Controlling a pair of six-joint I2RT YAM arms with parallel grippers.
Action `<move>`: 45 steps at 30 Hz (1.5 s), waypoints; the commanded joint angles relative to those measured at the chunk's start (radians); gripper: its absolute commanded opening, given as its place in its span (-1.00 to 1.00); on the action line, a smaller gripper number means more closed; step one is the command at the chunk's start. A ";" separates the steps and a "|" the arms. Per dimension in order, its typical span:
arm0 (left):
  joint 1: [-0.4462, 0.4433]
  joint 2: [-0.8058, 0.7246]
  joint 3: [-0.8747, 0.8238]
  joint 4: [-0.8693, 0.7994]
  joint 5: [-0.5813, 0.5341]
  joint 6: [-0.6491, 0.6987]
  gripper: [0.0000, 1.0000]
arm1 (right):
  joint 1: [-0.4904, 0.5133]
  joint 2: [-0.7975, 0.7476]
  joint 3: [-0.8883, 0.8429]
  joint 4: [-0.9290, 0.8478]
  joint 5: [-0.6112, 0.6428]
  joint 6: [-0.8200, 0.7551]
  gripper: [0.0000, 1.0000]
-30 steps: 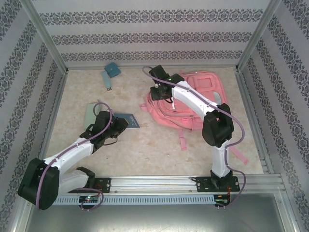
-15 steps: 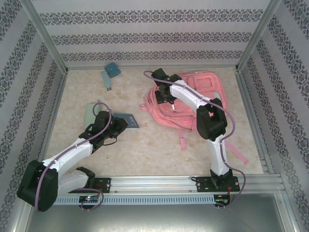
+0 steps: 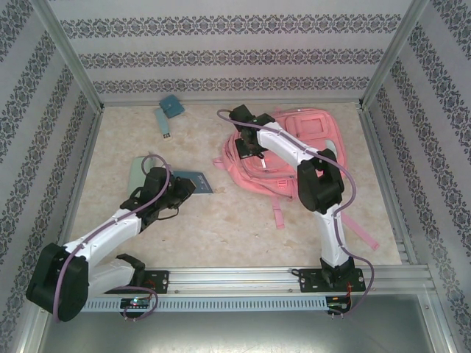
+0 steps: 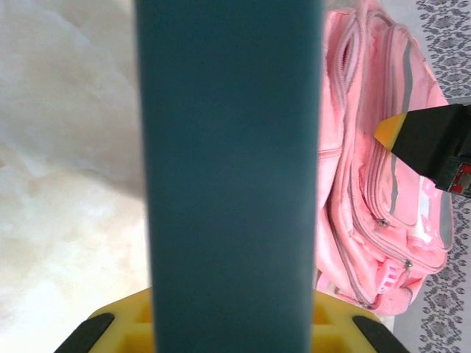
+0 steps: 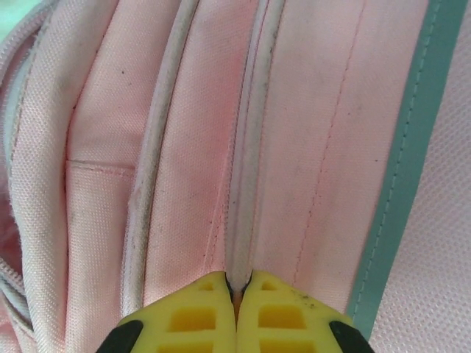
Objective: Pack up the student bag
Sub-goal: Open the student bag at the middle-right of the table, then place the book in the student bag.
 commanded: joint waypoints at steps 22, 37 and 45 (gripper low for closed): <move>-0.147 0.596 0.560 0.465 0.207 -0.048 -1.00 | -0.175 -0.474 0.039 0.012 -0.281 -0.026 -1.00; -0.289 1.055 0.976 0.368 0.284 -0.098 -1.00 | -0.238 -0.502 0.020 0.034 -0.360 0.026 -1.00; -0.361 1.177 1.214 0.044 0.259 0.027 -0.64 | -0.255 -0.497 0.016 0.047 -0.391 0.045 -1.00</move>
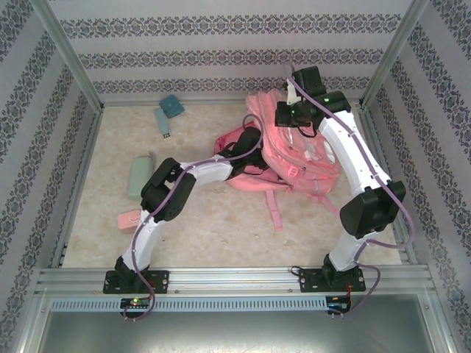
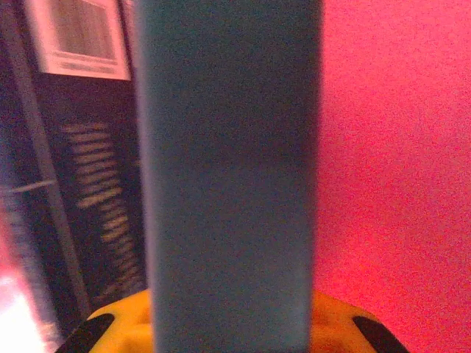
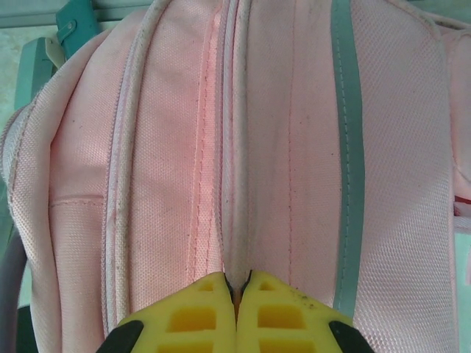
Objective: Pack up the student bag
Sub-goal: Place the book in the student bag.
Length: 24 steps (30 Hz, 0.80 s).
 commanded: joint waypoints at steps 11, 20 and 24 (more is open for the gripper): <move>-0.037 -0.055 0.104 -0.466 -0.150 0.249 0.35 | -0.005 -0.076 -0.007 0.126 -0.060 0.030 -1.00; -0.037 -0.127 0.128 -0.608 -0.214 0.358 0.54 | -0.005 -0.069 -0.019 0.127 -0.042 0.026 -1.00; -0.037 -0.188 0.082 -0.614 -0.210 0.378 0.62 | -0.006 -0.066 -0.037 0.136 -0.036 0.024 -1.00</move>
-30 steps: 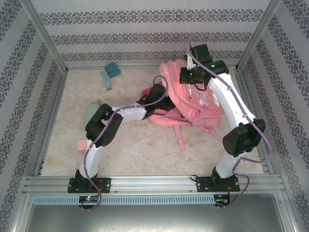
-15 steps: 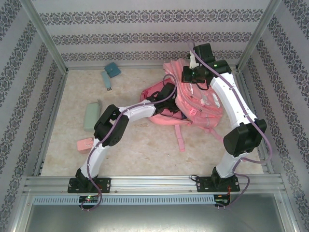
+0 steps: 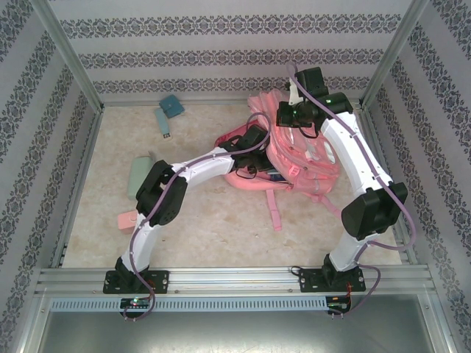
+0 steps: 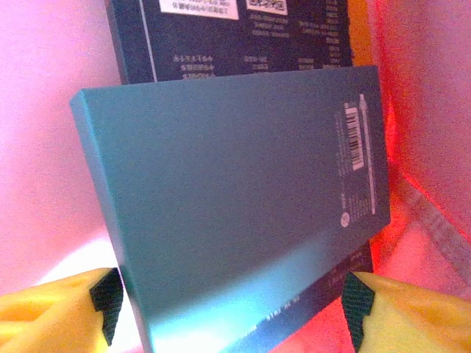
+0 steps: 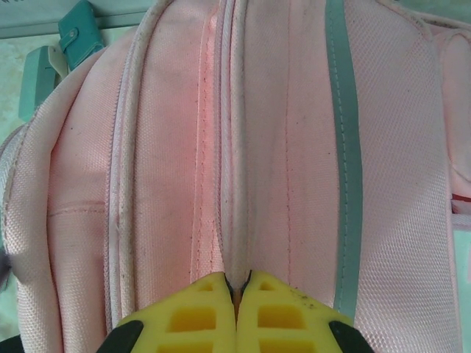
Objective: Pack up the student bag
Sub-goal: Place the book in the student bag, then pick up the pencil pouch from the middle-left of the table.
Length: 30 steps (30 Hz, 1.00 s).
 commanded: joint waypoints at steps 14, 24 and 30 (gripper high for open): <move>0.154 -0.421 -0.341 -0.091 -0.116 0.058 0.65 | 0.067 -0.040 -0.130 0.191 -0.013 -0.002 -1.00; 0.382 -0.666 -0.529 -0.250 -0.220 0.152 0.88 | 0.151 0.010 -0.219 0.283 -0.011 0.008 -1.00; 0.587 -0.684 -0.572 -0.374 -0.248 0.276 0.88 | 0.189 0.035 -0.224 0.319 -0.026 0.026 -1.00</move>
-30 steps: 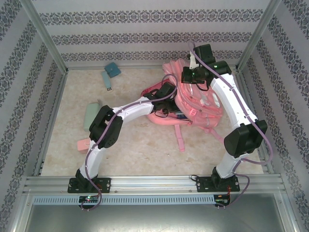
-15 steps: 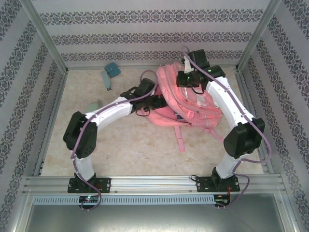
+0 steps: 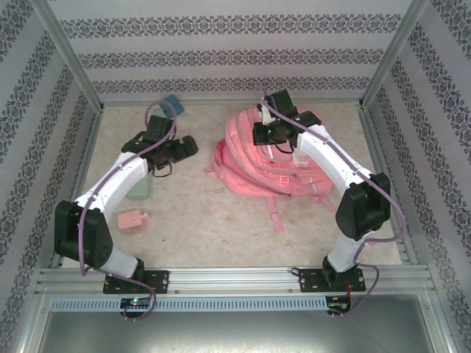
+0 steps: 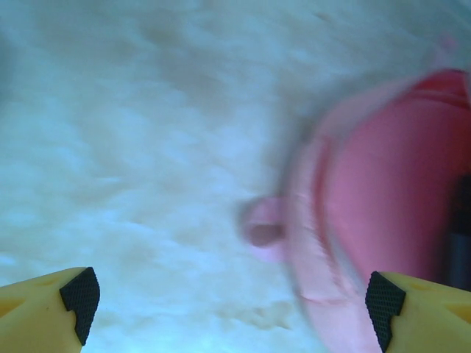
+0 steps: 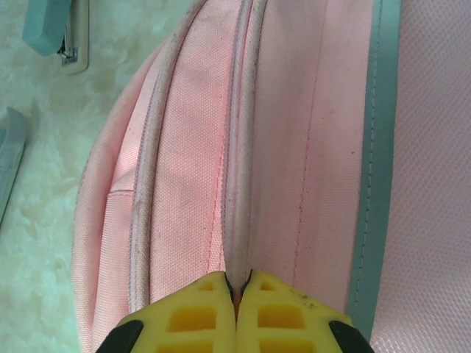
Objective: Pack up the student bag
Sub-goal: Pick up the pencil pouch from the middle-left of the table.
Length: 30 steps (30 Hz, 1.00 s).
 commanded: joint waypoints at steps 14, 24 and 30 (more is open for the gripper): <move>0.328 0.189 0.021 -0.217 -0.036 0.370 0.99 | 0.046 0.018 0.001 0.126 -0.075 0.044 -1.00; 0.333 0.278 0.052 -0.243 -0.175 0.408 0.99 | 0.050 0.028 -0.004 0.135 -0.087 0.045 -1.00; 0.333 0.260 0.051 -0.231 -0.187 0.401 0.99 | 0.049 0.026 -0.024 0.146 -0.088 0.050 -1.00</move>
